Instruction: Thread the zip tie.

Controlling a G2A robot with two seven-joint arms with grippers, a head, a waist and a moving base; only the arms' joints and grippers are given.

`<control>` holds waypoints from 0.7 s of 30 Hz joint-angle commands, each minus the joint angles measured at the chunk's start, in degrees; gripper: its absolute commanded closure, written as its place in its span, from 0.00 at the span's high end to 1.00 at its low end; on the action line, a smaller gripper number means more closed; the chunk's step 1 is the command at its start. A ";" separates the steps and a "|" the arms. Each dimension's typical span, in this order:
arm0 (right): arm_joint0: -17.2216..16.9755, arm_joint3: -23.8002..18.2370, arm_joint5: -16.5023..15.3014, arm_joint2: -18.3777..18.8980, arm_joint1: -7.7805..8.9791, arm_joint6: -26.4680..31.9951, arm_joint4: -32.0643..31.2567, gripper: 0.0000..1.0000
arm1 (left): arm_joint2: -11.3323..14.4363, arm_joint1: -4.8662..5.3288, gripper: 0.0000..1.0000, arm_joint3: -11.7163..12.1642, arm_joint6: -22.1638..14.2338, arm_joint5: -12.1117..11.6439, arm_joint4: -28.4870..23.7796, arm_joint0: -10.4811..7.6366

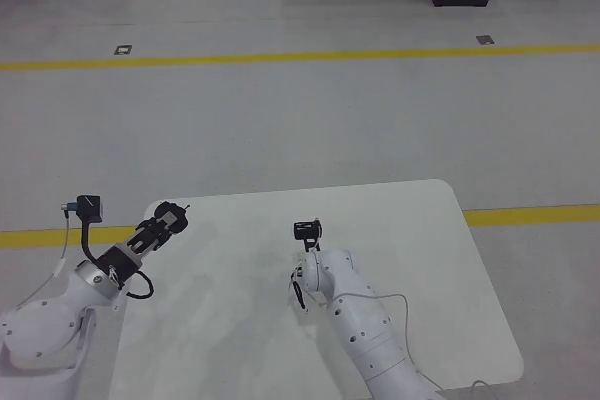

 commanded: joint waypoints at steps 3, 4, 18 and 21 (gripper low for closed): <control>0.12 0.25 0.00 -0.02 -0.05 -0.10 0.00 0.27 | 0.00 0.00 0.00 0.00 0.00 0.00 0.00 0.00; 0.14 0.28 0.00 -0.02 -0.06 -0.11 0.00 0.26 | 0.00 0.00 0.00 0.00 0.00 0.00 0.00 0.00; -0.14 -0.67 0.00 -0.37 0.35 0.26 0.00 0.29 | 0.00 0.00 0.00 0.00 0.00 0.00 0.00 0.00; -0.57 -2.03 0.00 -0.61 0.64 0.56 0.00 0.32 | 0.00 0.00 0.00 0.00 0.00 0.00 0.00 0.00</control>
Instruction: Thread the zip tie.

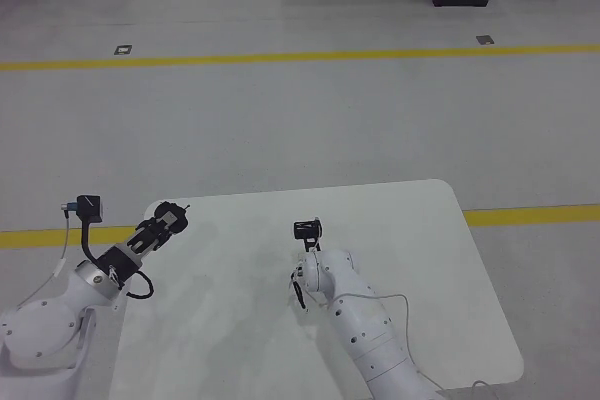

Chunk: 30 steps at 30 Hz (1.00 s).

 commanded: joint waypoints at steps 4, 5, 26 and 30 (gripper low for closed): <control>-0.98 -2.25 0.00 -0.43 0.43 0.57 0.00 0.32 | 0.00 0.00 0.00 0.00 0.00 0.00 0.00 0.00; -1.10 -2.48 0.00 -0.51 0.48 0.65 0.00 0.31 | 0.00 0.00 0.00 0.00 0.00 0.00 0.00 0.00; -0.28 1.20 0.00 -0.02 -0.98 -0.83 0.00 0.29 | 0.00 0.00 0.00 0.00 0.00 0.00 0.00 0.00; 0.18 1.98 0.00 -0.21 -1.16 -1.35 0.00 0.29 | 0.00 0.00 0.00 0.00 0.00 0.00 0.00 0.00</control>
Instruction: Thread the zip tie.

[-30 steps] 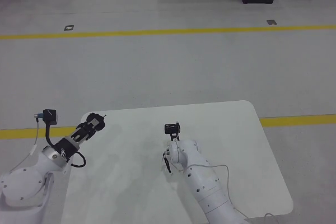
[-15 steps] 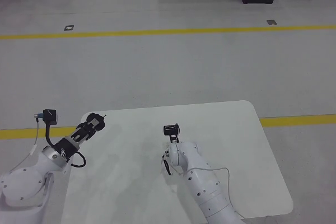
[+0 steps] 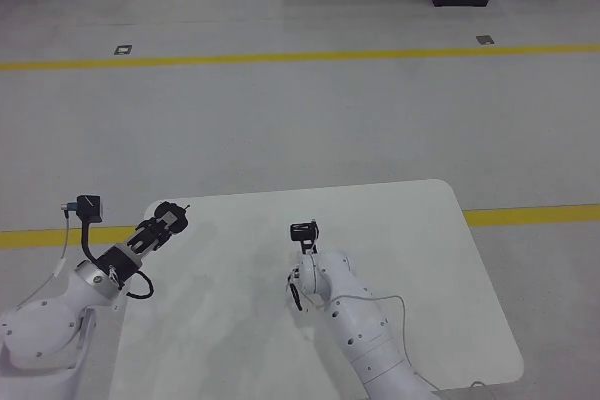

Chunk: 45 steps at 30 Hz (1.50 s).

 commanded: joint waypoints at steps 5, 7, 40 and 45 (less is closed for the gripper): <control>0.60 1.24 0.00 -0.28 -0.35 -0.37 0.00 0.28 | 0.00 0.00 0.00 0.00 0.00 0.00 0.00 0.00; 0.80 1.58 0.00 -0.19 -0.39 -0.51 0.00 0.27 | 0.00 0.00 0.00 0.00 0.00 0.00 0.00 0.00; 0.13 0.24 0.00 -1.27 0.11 0.48 0.00 0.22 | 0.00 0.00 0.00 0.00 0.00 0.00 0.00 0.00; 0.57 1.02 0.00 -1.15 -0.11 0.11 0.00 0.22 | 0.00 0.00 0.00 0.00 0.00 0.00 0.00 0.00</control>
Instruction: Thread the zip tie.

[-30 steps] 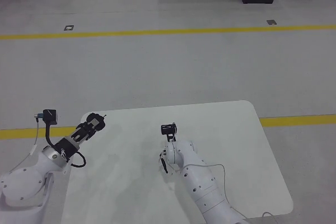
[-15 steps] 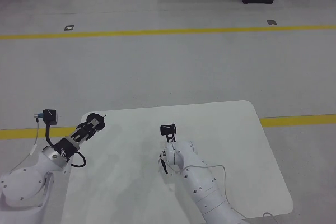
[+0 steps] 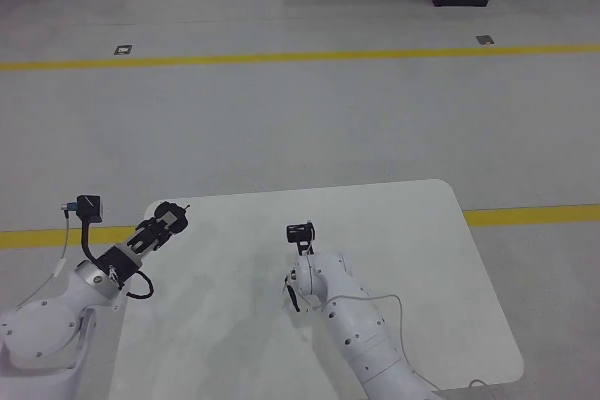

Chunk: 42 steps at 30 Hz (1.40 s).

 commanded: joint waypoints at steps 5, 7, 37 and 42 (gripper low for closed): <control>0.49 1.27 0.00 0.20 -0.25 -0.32 0.00 0.19 | 0.00 0.00 0.00 0.00 0.00 0.00 0.00 0.00; 0.67 1.60 0.00 0.26 -0.31 -0.34 0.00 0.16 | 0.00 0.00 0.00 0.00 0.00 0.00 0.00 0.00; -7.66 -14.95 0.00 5.17 -0.56 -0.04 0.00 0.00 | 0.00 0.00 0.00 0.00 0.00 0.00 0.00 0.00; -12.52 -25.33 0.00 8.57 0.04 -2.16 7.39 0.00 | 0.00 0.00 0.00 0.00 0.00 0.00 0.00 0.00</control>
